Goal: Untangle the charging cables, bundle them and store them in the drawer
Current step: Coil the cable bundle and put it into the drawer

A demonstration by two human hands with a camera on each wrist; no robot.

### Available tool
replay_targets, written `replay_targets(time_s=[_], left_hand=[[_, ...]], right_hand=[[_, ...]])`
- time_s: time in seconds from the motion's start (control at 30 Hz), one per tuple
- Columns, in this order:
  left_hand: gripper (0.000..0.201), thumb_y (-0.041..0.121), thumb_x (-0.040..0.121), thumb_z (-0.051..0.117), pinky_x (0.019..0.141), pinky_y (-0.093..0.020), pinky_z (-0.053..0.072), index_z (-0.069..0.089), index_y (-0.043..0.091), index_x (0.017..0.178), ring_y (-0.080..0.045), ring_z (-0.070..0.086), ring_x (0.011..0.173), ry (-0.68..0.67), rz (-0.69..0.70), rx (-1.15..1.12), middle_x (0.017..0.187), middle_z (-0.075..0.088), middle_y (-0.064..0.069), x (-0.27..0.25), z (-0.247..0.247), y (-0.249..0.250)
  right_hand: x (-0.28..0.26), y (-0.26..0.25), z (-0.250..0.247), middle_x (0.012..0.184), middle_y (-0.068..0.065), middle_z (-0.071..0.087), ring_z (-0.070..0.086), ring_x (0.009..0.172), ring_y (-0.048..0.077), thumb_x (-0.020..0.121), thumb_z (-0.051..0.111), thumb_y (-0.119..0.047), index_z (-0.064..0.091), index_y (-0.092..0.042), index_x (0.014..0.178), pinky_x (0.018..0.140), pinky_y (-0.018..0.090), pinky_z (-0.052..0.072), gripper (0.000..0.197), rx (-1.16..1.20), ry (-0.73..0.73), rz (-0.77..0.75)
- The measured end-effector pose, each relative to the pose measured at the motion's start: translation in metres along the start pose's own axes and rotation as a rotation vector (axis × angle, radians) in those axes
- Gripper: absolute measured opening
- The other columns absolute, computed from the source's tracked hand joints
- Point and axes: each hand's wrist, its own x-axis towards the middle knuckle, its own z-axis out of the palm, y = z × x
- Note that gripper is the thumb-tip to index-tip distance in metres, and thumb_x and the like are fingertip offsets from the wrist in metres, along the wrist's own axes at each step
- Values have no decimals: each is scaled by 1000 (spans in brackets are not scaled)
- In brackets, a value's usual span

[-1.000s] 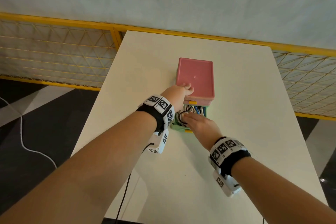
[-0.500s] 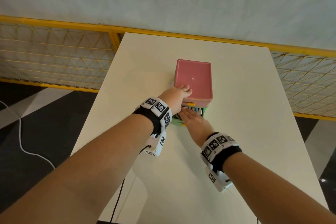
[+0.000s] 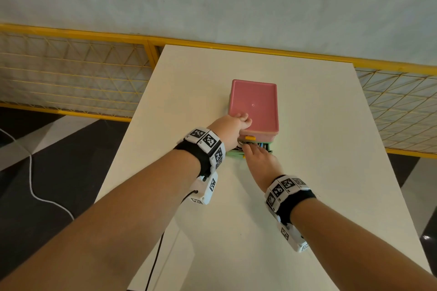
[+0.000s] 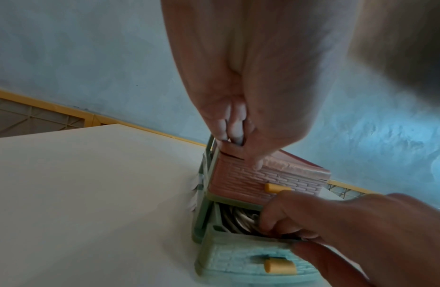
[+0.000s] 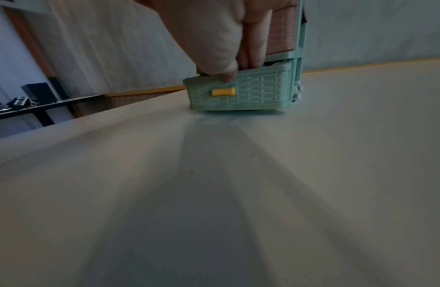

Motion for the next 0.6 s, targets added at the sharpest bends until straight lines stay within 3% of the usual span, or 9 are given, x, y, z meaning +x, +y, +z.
replay_targets(time_s=[0.03, 0.1, 0.2, 0.27, 0.3, 0.37, 0.4, 0.47, 0.6], left_hand=[[66, -9, 95, 42, 120, -29, 14, 22, 14, 154, -16, 10, 150, 1, 1, -6, 163, 11, -4, 0, 0, 1], [65, -7, 96, 43, 120, -28, 14, 21, 13, 154, -16, 10, 150, 0, -2, -4, 163, 11, -5, -1, 0, 2], [64, -5, 97, 43, 120, -29, 13, 20, 13, 154, -17, 9, 150, -11, -6, 8, 163, 10, -5, -3, -2, 4], [64, -6, 97, 42, 119, -28, 12, 20, 14, 154, -17, 9, 150, -14, -15, 4, 163, 10, -4, -4, -3, 4], [65, -7, 96, 42, 119, -28, 12, 21, 14, 154, -17, 10, 150, -12, -17, -5, 163, 11, -4, -3, -3, 4], [67, -9, 95, 42, 120, -27, 11, 22, 15, 153, -16, 11, 150, -10, -21, -18, 163, 12, -3, -2, -4, 2], [67, -10, 94, 41, 120, -27, 10, 22, 16, 153, -15, 11, 150, -13, -22, -21, 163, 12, -3, -2, -4, 1], [67, -10, 94, 41, 119, -26, 9, 23, 15, 153, -15, 11, 150, -16, -20, -35, 163, 13, -3, -2, -4, 0], [64, -8, 95, 43, 120, -26, 10, 25, 15, 153, -16, 13, 150, 8, -19, -52, 162, 15, -5, -2, -1, 2]], right_hand=[[-2, -1, 3, 89, 11, 73, 72, 80, 26, 78, 52, -5, 69, -3, 93, 65, 30, 60, 22, 9, -20, 21], [-5, -5, 6, 122, 22, 62, 61, 113, 34, 87, 31, -4, 58, 5, 118, 96, 43, 51, 42, 15, -118, 65], [-3, -6, -3, 152, 16, 30, 27, 142, 31, 87, 40, 1, 28, 0, 143, 118, 41, 22, 58, 151, -272, 84], [-1, -1, -14, 148, 10, 39, 38, 136, 28, 85, 44, 4, 36, -8, 141, 112, 37, 32, 59, 332, -244, 122], [-2, 3, -17, 139, 10, 50, 50, 124, 30, 85, 45, 3, 45, -11, 136, 102, 38, 42, 53, 418, -178, 161], [-10, 12, -19, 115, 11, 66, 64, 97, 34, 85, 52, 1, 62, -10, 119, 81, 38, 52, 37, 513, 49, 248], [-16, 15, -16, 109, 11, 69, 66, 92, 34, 82, 58, 1, 65, -8, 113, 79, 38, 52, 33, 517, 149, 277], [-26, 20, -5, 110, 10, 69, 64, 96, 34, 75, 67, -1, 66, -7, 111, 85, 41, 49, 37, 427, 229, 307], [-30, 15, 6, 120, 11, 61, 56, 108, 34, 69, 69, -9, 59, -6, 122, 87, 47, 44, 53, 295, 90, 311]])
